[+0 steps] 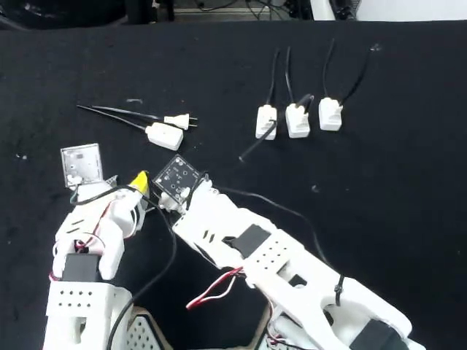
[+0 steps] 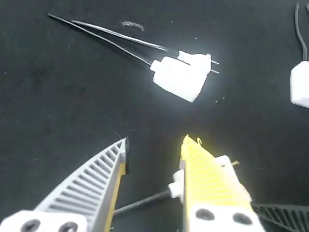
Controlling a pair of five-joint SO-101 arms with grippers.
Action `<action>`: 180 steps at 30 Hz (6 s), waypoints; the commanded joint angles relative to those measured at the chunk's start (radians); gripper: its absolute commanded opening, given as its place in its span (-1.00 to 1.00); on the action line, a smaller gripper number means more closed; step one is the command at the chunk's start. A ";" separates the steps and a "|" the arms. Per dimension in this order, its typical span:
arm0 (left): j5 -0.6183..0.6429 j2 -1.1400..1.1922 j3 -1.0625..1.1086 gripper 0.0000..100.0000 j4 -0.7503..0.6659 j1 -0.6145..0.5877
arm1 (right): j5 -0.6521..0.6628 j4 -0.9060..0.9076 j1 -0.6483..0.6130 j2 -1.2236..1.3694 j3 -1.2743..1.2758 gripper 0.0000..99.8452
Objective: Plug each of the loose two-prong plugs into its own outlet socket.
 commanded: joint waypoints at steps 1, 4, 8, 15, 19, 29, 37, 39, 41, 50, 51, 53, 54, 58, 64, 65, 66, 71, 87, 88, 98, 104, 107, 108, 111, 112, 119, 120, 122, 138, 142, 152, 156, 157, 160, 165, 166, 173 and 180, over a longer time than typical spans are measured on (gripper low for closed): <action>0.008 -0.014 -0.054 -0.62 -0.009 0.087 | -0.006 0.003 -0.014 0.001 -0.045 -0.98; -0.041 -0.014 -0.033 -0.62 0.002 0.142 | -0.006 0.008 -0.014 -0.005 -0.045 -0.98; -0.084 -0.014 0.015 -0.62 -0.035 0.160 | -0.006 0.064 -0.014 -0.007 -0.076 -0.98; -0.084 -0.014 0.070 -0.62 -0.091 0.157 | -0.006 0.118 -0.012 -0.007 -0.108 -0.98; -0.084 -0.014 0.070 -0.62 -0.087 0.157 | -0.006 0.118 -0.014 -0.007 -0.113 -0.98; -0.084 -0.014 0.070 -0.62 -0.084 0.157 | 0.091 0.334 -0.012 -0.007 -0.288 -0.98; -0.084 -0.012 0.070 -0.62 -0.083 0.157 | 0.115 0.453 -0.014 -0.002 -0.407 -0.98; -0.084 -0.012 0.070 -0.62 -0.083 0.157 | 0.115 0.471 -0.014 -0.001 -0.423 -0.98; -0.084 -0.012 0.070 -0.62 -0.083 0.157 | 0.114 0.474 -0.014 -0.001 -0.427 -0.98; -0.084 -0.012 0.064 -0.62 -0.048 0.157 | 0.020 0.411 -0.012 0.001 -0.423 -0.98; -0.084 -0.012 0.064 -0.62 -0.048 0.157 | 0.008 0.405 -0.012 0.001 -0.424 -0.98; -0.084 -0.012 0.065 -0.62 -0.048 0.157 | -0.009 0.387 -0.014 0.001 -0.423 -0.98; -0.084 -0.012 0.065 -0.62 -0.048 0.157 | -0.017 0.384 -0.014 0.001 -0.423 -0.98; -0.084 -0.012 0.067 -0.62 -0.048 0.157 | -0.023 0.384 -0.012 0.001 -0.423 -0.98; -0.084 -0.012 0.068 -0.62 -0.048 0.157 | -0.023 0.356 -0.006 0.001 -0.395 -0.98; -0.084 -0.012 0.068 -0.62 -0.048 0.157 | -0.023 0.345 -0.003 0.001 -0.389 -0.98; -0.084 -0.012 0.068 -0.62 -0.048 0.157 | -0.023 0.339 0.003 0.001 -0.389 -0.98; -0.084 -0.012 0.070 -0.62 -0.048 0.157 | -0.020 0.334 0.041 0.001 -0.386 -0.98; -0.077 -0.012 0.059 -0.62 -0.055 0.061 | 0.011 0.408 0.080 0.001 -0.392 -0.98; -0.077 -0.012 0.056 -0.62 -0.057 0.030 | 0.021 0.417 0.084 0.001 -0.392 -0.98; 0.014 -0.006 0.064 -0.62 -0.127 -0.130 | 0.064 0.632 0.150 0.002 -0.524 -0.98; 0.011 -0.002 0.058 -0.62 -0.109 -0.128 | 0.124 0.830 0.150 0.018 -0.644 -0.98; 0.003 -0.002 0.039 -0.62 -0.075 -0.119 | 0.129 0.942 0.150 0.093 -0.720 -0.98; -0.009 -0.002 0.038 -0.62 -0.075 -0.119 | 0.129 0.979 0.150 0.131 -0.748 -0.98; -0.041 -0.002 0.039 -0.62 -0.071 -0.119 | 0.127 1.063 0.152 0.246 -0.820 -0.98; -0.051 -0.002 0.038 -0.62 -0.069 -0.119 | 0.127 1.083 0.152 0.278 -0.839 -0.98; -0.083 0.100 -0.025 -0.62 -0.046 -0.120 | 0.135 1.151 0.222 0.298 -0.863 -0.98; -0.083 0.147 -0.061 -0.62 -0.034 -0.120 | 0.155 1.168 0.239 0.292 -0.862 -0.98; -0.083 0.265 -0.131 -0.62 -0.026 -0.119 | 0.187 1.197 0.281 0.277 -0.858 -0.98; -0.077 1.117 -0.679 -0.62 -0.035 0.059 | 0.348 1.221 0.508 -0.067 -0.568 -0.98; -0.081 1.218 -0.746 -0.62 -0.035 0.087 | 0.384 1.226 0.545 -0.110 -0.529 -0.98; -0.083 1.333 -0.762 -0.62 -0.032 0.148 | 0.494 1.229 0.684 -0.125 -0.516 -0.98; -0.084 1.301 -0.734 -0.62 -0.032 0.239 | 0.500 1.231 0.690 -0.125 -0.516 -0.98; -0.084 1.289 -0.720 -0.62 -0.032 0.263 | 0.500 1.231 0.690 -0.125 -0.516 -0.98; -0.084 1.254 -0.674 -0.62 -0.032 0.334 | 0.500 1.246 0.690 -0.125 -0.521 -0.98; -0.084 1.204 -0.604 -0.62 -0.032 0.406 | 0.500 1.250 0.690 -0.125 -0.524 -0.98; -0.084 1.194 -0.590 -0.62 -0.032 0.414 | 0.500 1.250 0.690 -0.125 -0.524 -0.98; -0.167 0.993 -0.588 -0.62 0.121 0.409 | 0.499 1.250 0.689 -0.125 -0.522 -0.98; -0.190 0.773 -0.552 -0.62 0.166 0.259 | 0.494 1.244 0.683 -0.125 -0.518 -0.98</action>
